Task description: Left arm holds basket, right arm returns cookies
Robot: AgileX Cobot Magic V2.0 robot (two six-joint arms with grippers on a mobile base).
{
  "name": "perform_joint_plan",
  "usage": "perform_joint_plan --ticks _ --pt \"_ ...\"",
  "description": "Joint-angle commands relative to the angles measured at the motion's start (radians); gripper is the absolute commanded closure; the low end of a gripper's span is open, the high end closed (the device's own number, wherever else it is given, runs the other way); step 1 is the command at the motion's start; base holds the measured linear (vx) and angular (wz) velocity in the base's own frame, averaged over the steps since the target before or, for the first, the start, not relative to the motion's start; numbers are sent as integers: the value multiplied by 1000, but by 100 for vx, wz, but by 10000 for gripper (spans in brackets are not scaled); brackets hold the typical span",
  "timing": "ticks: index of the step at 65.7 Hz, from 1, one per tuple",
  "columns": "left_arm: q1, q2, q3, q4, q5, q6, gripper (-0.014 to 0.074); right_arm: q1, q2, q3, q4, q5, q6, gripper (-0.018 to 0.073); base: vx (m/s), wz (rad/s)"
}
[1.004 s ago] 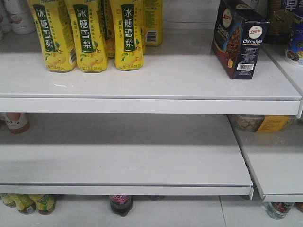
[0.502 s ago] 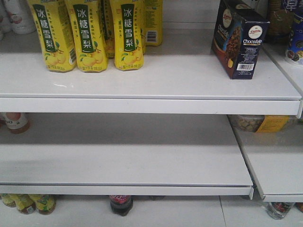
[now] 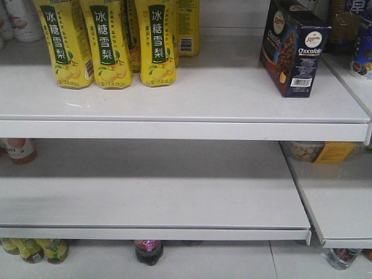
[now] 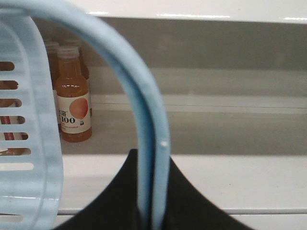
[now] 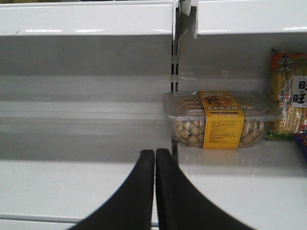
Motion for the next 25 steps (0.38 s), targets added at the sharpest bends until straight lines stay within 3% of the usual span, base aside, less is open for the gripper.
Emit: perform_joint_plan --ticks 1,25 --pt "2 -23 8 11 -102 20 603 0 -9 2 1 -79 -9 567 0 0" --pt "2 -23 8 11 -102 20 603 0 -9 2 1 -79 -9 567 0 0"
